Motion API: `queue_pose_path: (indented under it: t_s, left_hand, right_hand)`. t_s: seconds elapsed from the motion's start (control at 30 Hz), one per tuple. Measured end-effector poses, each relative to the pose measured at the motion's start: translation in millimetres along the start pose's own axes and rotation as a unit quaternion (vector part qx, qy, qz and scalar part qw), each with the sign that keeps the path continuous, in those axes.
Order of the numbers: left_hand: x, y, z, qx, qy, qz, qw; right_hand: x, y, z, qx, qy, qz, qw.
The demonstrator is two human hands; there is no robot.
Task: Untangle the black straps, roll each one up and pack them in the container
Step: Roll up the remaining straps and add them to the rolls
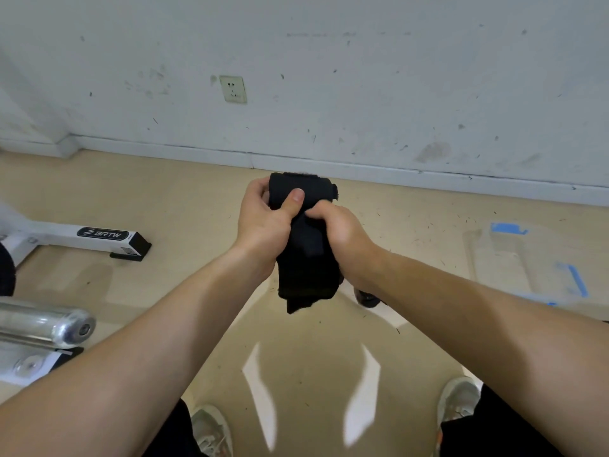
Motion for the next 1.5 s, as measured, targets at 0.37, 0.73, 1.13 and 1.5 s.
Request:
queue_pose_path:
  t_s: [0.37,0.73,1.13,1.5]
  left_hand:
    - [-8,-3,0,0.063,-0.134,-0.121,0.982]
    - [10,-10,-1,0.108,-0.016,0.137,0.985]
    - [0,-7,-3,0.127,0.012,0.205,0.97]
    - [0,-15,3,0.056,0.053,0.152,0.985]
  right_hand:
    - [10,-9,14,-0.056,-0.044,-0.015,0.997]
    - [1,-19,19,-0.051,0.009,0.019,0.998]
    - [-8,-13,15,-0.014,0.09,0.084,0.992]
    - [-15,-7,12,-0.055,0.155,0.063,0.984]
Point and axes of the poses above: each hand's wrist, its own y-axis away from the middle knuckle, its own z-axis out of the back of the hand, x = y × z, the point moved 3 cm from there along -y, towards the middle knuckle, and after that the axes turned 11 degrees about z, right-handed, at the moved point
